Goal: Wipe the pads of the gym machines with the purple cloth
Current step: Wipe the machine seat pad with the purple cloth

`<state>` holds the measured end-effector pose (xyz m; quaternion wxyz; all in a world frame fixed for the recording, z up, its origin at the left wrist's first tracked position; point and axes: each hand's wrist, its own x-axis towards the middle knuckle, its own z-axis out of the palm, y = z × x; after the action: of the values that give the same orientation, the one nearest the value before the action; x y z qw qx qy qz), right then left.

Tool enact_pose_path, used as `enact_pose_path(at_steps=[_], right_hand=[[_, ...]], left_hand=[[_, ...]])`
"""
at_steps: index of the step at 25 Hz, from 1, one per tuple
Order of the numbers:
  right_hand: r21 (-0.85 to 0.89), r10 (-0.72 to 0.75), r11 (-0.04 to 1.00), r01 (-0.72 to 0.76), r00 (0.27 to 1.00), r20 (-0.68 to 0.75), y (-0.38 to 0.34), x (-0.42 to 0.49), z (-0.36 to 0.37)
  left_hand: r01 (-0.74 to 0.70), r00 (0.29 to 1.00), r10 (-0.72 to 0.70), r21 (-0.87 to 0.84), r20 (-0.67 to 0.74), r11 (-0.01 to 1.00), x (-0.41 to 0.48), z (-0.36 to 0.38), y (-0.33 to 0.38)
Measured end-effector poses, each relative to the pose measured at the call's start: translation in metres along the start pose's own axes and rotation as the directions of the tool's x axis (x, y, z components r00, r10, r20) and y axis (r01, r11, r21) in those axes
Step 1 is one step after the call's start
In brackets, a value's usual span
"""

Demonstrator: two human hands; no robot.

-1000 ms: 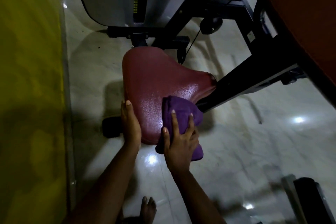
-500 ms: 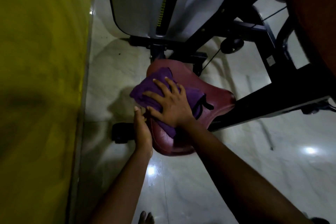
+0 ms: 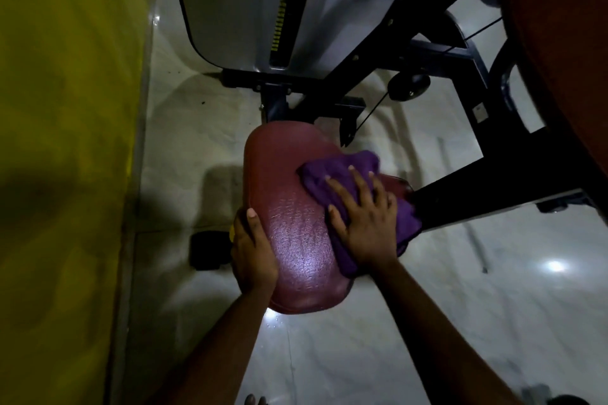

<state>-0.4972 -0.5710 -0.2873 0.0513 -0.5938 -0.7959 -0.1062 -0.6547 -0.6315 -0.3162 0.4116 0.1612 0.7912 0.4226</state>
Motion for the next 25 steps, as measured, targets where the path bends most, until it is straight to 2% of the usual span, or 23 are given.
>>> enact_pose_path(at_steps=[2,4,6,8,11,14,16,18,20,23,25], right_hand=[[0.015,0.191,0.981,-0.193,0.978,0.078,0.009,0.033,-0.004],[0.025,0.369,0.925,-0.379,0.911,0.185,-0.003,0.049,-0.004],[0.053,0.414,0.904,-0.425,0.899,0.142,-0.034,0.037,-0.005],[0.073,0.346,0.934,-0.349,0.937,0.055,-0.067,0.007,-0.01],[0.083,0.21,0.972,-0.221,0.97,0.121,-0.094,-0.041,-0.02],[0.11,0.008,0.993,-0.032,0.977,0.214,-0.095,-0.08,-0.036],[0.132,-0.1,0.99,0.059,0.94,0.325,-0.089,-0.098,-0.054],[0.228,-0.139,0.973,0.033,0.874,0.466,-0.077,-0.107,-0.085],[0.296,-0.162,0.955,-0.008,0.823,0.544,-0.058,-0.118,-0.114],[0.331,-0.115,0.94,-0.086,0.832,0.543,-0.031,-0.131,-0.154],[0.326,-0.075,0.938,-0.114,0.854,0.514,-0.012,-0.144,-0.179]], left_hand=[[-0.025,1.0,0.025,0.005,-0.017,1.0,0.001,0.001,-0.002],[-0.039,0.999,0.039,-0.006,-0.023,0.999,0.002,0.001,-0.005],[-0.061,0.998,0.061,-0.003,-0.032,0.998,0.003,0.002,-0.005],[-0.059,0.998,0.059,-0.017,-0.017,0.998,0.005,0.003,-0.007],[-0.03,0.993,0.039,-0.082,0.111,0.996,0.001,-0.011,-0.011],[-0.09,0.977,0.076,0.065,0.199,0.994,-0.014,-0.044,-0.012],[-0.087,0.973,0.053,0.142,0.227,0.986,-0.03,-0.071,-0.006],[-0.121,0.961,0.063,0.207,0.268,0.971,-0.054,-0.094,0.004],[-0.228,0.937,0.132,0.279,0.324,0.933,-0.084,-0.114,0.018],[-0.413,0.863,0.224,0.378,0.452,0.828,-0.121,-0.128,0.037],[-0.571,0.758,0.281,0.393,0.588,0.721,-0.14,-0.126,0.049]])
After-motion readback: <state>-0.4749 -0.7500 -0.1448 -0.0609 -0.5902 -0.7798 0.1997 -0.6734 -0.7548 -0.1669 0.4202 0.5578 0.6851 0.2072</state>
